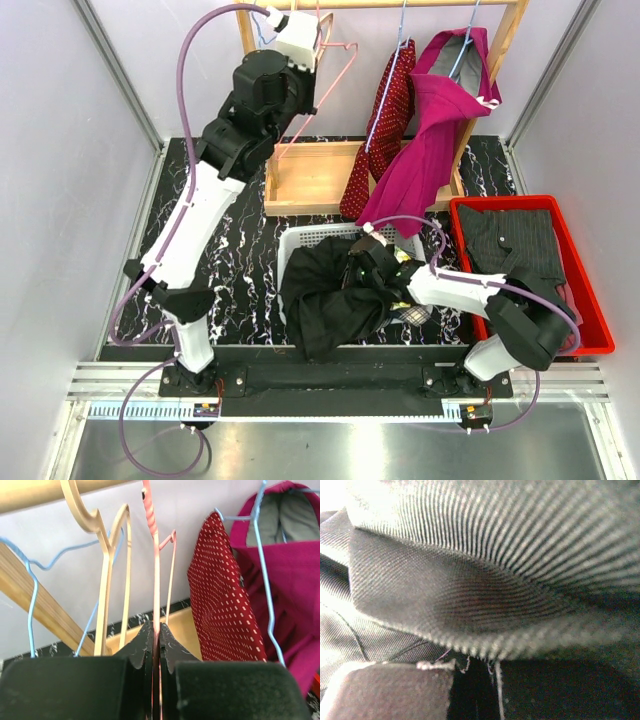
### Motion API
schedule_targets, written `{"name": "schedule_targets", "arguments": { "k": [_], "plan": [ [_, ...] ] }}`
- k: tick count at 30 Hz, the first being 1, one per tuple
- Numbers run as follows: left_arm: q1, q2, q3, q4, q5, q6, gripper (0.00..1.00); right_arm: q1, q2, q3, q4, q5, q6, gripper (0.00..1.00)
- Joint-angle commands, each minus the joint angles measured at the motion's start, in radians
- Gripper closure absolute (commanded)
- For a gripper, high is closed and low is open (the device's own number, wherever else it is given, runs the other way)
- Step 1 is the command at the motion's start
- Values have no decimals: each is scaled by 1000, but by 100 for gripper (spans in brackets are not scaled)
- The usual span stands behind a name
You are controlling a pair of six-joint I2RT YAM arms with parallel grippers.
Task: Remove the skirt from the hanger
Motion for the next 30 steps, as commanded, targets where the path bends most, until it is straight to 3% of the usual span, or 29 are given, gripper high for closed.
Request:
{"name": "schedule_targets", "arguments": {
  "k": [1, 8, 16, 24, 28, 30],
  "plan": [
    [11, 49, 70, 152, -60, 68, 100, 10, -1, -84, -14, -46, 7, 100],
    [26, 155, 113, 242, -78, 114, 100, 13, -283, -218, 29, 27, -56, 96],
    [42, 229, 148, 357, -92, 161, 100, 25, -606, -360, 46, -4, -78, 99],
    [52, 247, 99, 328, -92, 151, 100, 24, -737, -362, 15, -19, -98, 96],
    [55, 217, 24, 288, -89, 135, 100, 25, -750, -321, -18, 11, -125, 84],
    [55, 204, -5, 270, -87, 129, 100, 25, -742, -284, -43, 28, -159, 71]
  ]
}}
